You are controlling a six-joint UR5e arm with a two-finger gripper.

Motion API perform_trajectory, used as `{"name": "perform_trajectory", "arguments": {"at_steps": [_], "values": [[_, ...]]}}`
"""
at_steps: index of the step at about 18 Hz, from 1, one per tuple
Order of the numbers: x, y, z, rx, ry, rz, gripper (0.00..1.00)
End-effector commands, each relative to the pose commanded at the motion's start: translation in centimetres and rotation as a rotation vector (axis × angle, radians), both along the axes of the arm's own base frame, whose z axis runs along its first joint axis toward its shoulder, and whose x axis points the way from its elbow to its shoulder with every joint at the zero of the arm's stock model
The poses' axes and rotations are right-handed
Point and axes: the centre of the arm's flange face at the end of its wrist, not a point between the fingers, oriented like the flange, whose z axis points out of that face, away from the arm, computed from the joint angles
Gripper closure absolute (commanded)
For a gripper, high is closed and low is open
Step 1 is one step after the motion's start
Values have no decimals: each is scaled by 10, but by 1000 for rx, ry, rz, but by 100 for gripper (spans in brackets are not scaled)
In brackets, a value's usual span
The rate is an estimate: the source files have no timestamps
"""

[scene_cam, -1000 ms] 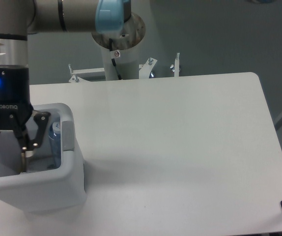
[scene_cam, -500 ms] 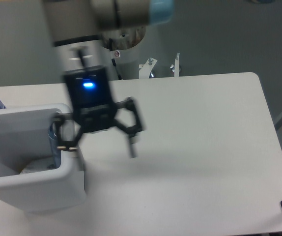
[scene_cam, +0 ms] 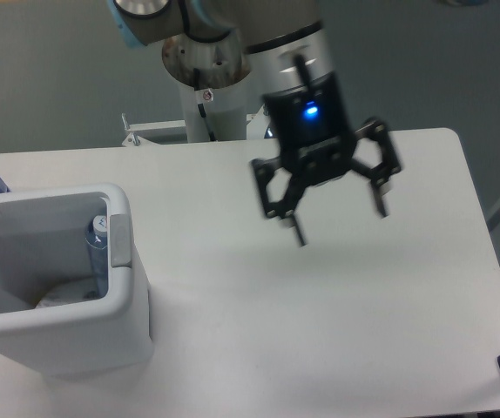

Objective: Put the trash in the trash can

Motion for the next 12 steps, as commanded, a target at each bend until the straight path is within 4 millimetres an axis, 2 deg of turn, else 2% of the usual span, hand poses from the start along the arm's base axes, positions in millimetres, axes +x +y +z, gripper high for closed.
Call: {"name": "perform_trajectory", "arguments": {"at_steps": [2, 6, 9, 12], "values": [[3, -15, -2, -114, -13, -116, 0], [-12, -63, -1, -316, -41, -335, 0], [-19, -81, -2, -388, -53, -435, 0], [-25, -90, -2, -401, -61, -444, 0]]}}
